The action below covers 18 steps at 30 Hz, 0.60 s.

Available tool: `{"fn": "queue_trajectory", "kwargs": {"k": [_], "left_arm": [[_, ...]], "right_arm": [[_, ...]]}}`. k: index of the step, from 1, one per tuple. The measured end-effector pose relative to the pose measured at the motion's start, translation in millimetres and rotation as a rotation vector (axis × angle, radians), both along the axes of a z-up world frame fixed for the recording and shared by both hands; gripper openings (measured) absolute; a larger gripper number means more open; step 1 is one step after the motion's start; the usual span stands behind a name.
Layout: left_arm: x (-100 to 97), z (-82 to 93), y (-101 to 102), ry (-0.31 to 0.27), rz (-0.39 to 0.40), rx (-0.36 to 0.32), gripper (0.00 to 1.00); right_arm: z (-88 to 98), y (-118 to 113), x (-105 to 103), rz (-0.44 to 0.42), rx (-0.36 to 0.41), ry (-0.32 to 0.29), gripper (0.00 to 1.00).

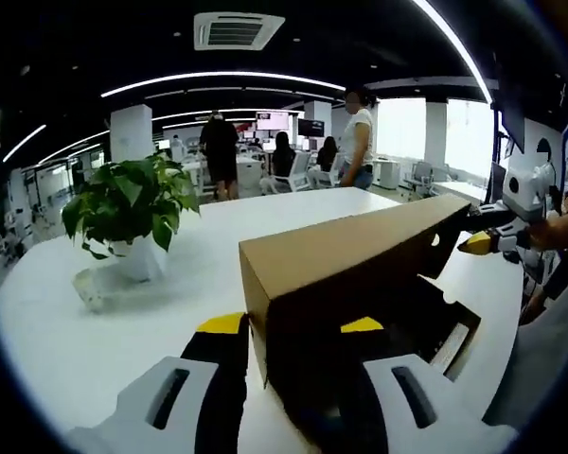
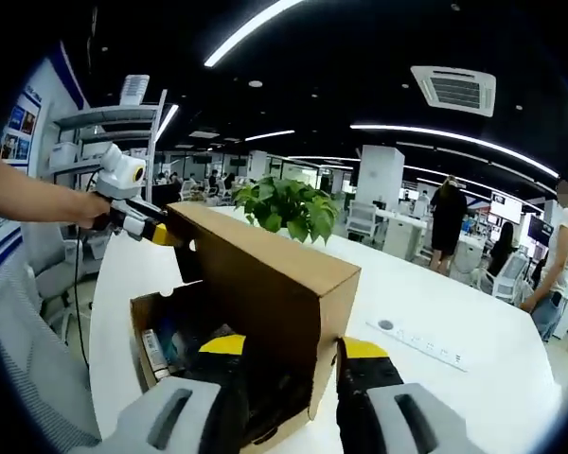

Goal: Operate the shoe box by opening the lid, removing the specified soft item, and placing it in the target area until the item is outside and the box remains undamaged.

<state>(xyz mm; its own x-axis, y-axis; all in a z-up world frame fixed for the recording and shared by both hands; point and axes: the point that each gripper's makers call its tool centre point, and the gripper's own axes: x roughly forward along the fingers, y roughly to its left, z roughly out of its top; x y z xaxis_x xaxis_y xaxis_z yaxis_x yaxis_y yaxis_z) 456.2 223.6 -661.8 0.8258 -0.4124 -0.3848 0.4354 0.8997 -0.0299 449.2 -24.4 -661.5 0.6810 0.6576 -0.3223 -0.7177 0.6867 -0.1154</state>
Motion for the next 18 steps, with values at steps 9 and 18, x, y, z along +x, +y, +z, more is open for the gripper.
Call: {"fn": "queue_trajectory", "kwargs": {"k": [9, 18], "left_arm": [[12.9, 0.6, 5.7, -0.004, 0.015, 0.013, 0.26], [25.6, 1.3, 5.3, 0.020, 0.026, 0.035, 0.24]], "right_arm": [[0.5, -0.9, 10.8, -0.007, 0.002, -0.007, 0.31], [1.2, -1.7, 24.5, -0.011, -0.007, -0.003, 0.29]]}}
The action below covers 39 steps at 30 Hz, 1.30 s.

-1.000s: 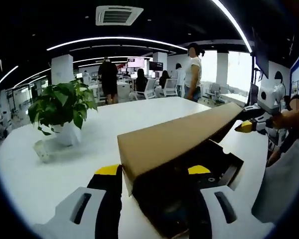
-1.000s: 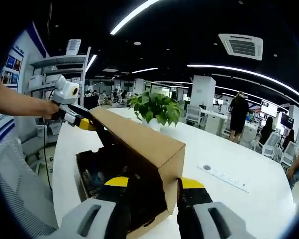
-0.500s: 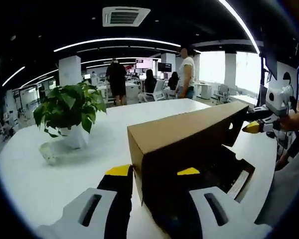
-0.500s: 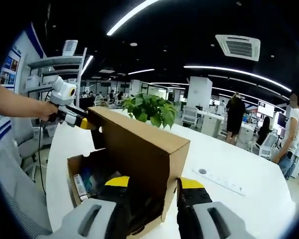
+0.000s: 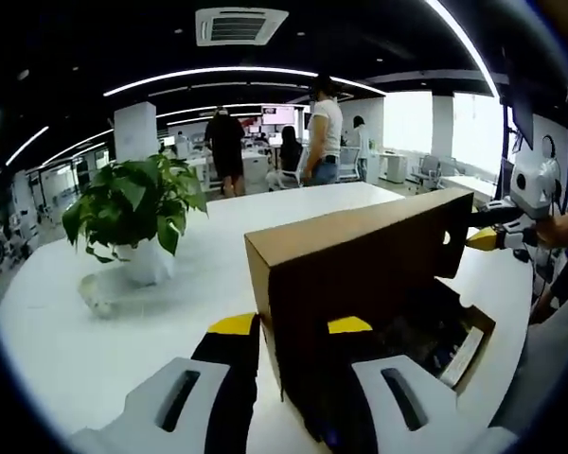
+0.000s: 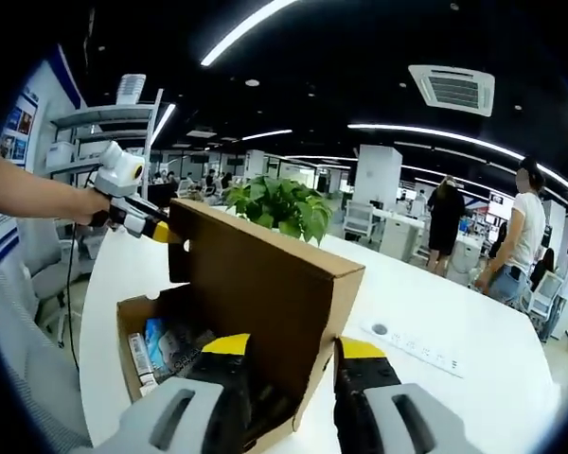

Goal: Operate the shoe box by opening the lid, removing the specified soft item, and placing it in the target area until the item is outside and the box remains undamaged.

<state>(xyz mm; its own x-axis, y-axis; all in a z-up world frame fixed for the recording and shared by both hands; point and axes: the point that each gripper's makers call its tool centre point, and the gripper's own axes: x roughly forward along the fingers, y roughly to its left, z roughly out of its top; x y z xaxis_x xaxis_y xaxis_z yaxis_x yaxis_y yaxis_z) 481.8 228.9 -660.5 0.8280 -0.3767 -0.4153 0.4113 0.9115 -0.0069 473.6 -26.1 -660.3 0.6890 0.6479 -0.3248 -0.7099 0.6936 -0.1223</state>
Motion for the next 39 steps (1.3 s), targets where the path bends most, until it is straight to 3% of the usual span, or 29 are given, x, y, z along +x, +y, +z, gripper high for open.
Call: {"fn": "queue_trajectory", "kwargs": {"k": [16, 23, 39], "left_arm": [[15.7, -2.1, 5.0, 0.017, 0.028, 0.017, 0.15], [26.3, -4.2, 13.4, 0.017, 0.056, 0.028, 0.05], [38.9, -9.2, 13.3, 0.025, 0.059, 0.036, 0.04]], "right_arm": [[-1.9, 0.2, 17.0, -0.027, 0.020, 0.014, 0.29], [-3.4, -0.2, 23.7, -0.032, 0.020, 0.017, 0.29], [-15.9, -2.8, 31.8, -0.060, 0.037, 0.056, 0.25]]}}
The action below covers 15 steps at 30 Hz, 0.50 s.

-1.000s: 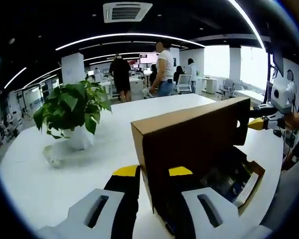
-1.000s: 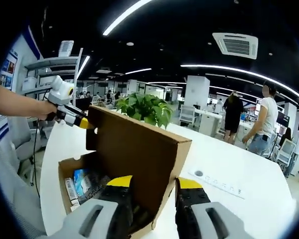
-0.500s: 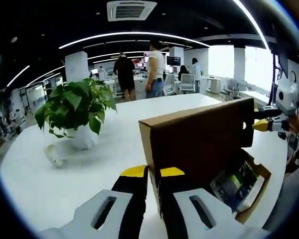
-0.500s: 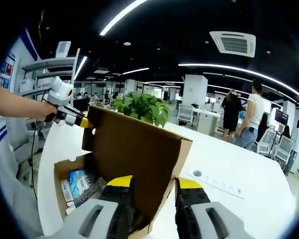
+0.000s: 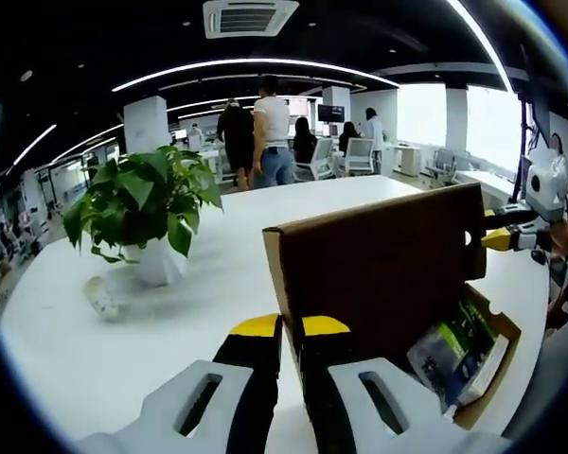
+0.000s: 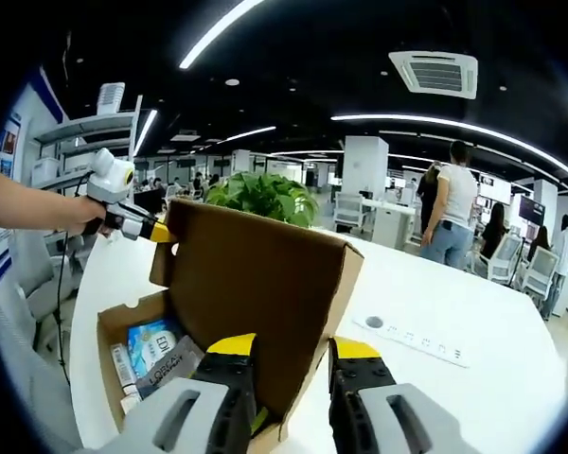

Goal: Operate the shoe box by opening the lid, removing the specified soft item, and placing it in the target area until the item is outside and the box remains undamaged.

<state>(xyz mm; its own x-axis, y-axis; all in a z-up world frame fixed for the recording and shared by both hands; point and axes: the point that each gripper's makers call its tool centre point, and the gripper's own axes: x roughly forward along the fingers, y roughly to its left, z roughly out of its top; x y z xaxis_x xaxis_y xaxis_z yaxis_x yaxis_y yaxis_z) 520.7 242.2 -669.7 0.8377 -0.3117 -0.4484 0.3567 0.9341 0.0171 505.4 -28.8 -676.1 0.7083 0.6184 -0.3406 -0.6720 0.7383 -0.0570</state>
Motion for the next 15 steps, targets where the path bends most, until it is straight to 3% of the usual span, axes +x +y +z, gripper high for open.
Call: {"fn": "queue_trajectory", "kwargs": {"k": [15], "left_arm": [[12.6, -6.8, 0.2, 0.008, 0.006, 0.022, 0.04]], "right_arm": [[-35.9, -6.9, -11.3, -0.038, -0.041, 0.078, 0.17]]}}
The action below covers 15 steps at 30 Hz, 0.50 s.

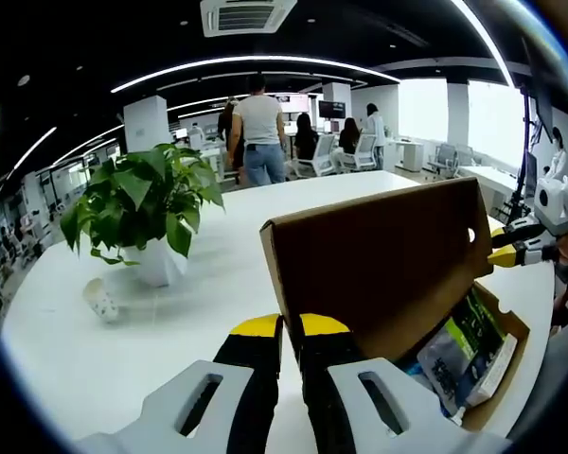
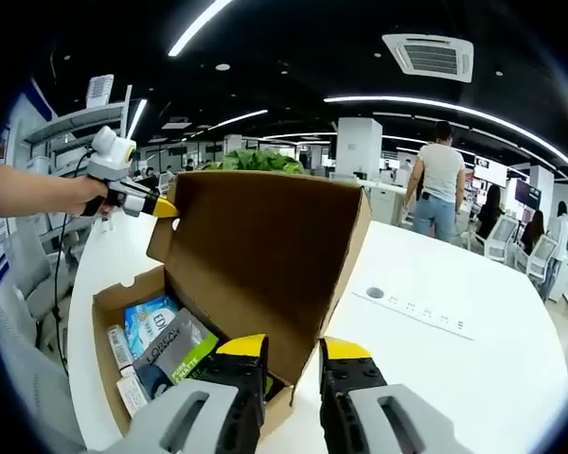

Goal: Operate the shoe box by opening the lid, removing the specified soft item, and placing it in the target area until the item is outside and the box remains undamaged.

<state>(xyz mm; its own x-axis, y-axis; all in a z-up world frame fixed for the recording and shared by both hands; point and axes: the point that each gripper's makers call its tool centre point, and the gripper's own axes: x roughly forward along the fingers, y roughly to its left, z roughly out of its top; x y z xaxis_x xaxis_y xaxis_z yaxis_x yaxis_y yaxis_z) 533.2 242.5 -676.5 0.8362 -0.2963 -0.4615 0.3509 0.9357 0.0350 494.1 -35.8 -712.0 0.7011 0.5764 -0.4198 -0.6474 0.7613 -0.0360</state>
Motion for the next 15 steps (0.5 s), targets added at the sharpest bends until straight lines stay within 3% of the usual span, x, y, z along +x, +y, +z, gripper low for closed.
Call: {"fn": "queue_trajectory", "kwargs": {"k": [15], "left_arm": [[15.5, -11.2, 1.5, 0.020, 0.003, -0.002, 0.04]], "right_arm": [[-21.7, -7.6, -2.9, -0.046, -0.026, 0.043, 0.06]]}}
